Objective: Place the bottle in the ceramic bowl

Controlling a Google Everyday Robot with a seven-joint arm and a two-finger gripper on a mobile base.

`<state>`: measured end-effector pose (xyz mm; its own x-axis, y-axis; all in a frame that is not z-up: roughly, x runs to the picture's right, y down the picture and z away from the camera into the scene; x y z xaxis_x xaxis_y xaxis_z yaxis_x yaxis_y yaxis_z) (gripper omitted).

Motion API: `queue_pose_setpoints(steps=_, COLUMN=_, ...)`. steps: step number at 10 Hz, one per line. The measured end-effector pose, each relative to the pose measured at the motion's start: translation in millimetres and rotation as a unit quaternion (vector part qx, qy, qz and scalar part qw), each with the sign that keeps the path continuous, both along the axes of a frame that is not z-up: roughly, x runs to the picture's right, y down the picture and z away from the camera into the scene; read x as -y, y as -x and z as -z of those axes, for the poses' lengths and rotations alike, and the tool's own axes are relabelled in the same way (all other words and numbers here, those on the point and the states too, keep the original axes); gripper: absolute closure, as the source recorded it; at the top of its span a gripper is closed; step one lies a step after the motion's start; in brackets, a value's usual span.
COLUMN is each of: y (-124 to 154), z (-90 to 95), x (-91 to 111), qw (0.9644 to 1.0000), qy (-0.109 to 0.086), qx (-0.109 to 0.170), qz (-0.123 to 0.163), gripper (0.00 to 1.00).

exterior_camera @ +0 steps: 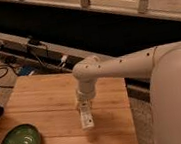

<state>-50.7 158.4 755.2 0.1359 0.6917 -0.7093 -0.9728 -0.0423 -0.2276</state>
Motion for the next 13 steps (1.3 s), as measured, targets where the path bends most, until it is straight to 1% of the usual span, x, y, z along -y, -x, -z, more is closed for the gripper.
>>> queue_pose_setpoints(steps=1, y=-5, z=-0.1, x=0, qw=1.0, qy=0.001, qx=-0.004, qz=0.0, gripper=1.0)
queue_pose_setpoints(steps=6, y=-2, z=-0.6, x=1, qw=1.0, qy=0.0, qx=-0.001, qz=-0.001, gripper=1.0)
queue_pose_setpoints(steps=8, y=3, z=-5.7, x=8, qw=0.9999, qy=0.0, qx=0.007, qz=0.014, gripper=1.0)
queue_pose_setpoints(steps=10, y=31, z=-16.7, x=21, qw=0.9986, qy=0.001, qx=0.033, qz=0.041, gripper=1.0)
queue_pose_setpoints(steps=11, y=54, z=-23.4, x=29, qw=0.9972, qy=0.0, qx=0.052, qz=0.053, gripper=1.0)
queue_pose_setpoints(steps=13, y=97, z=-32.2, x=40, qw=0.9929, qy=0.001, qx=0.089, qz=0.08, gripper=1.0)
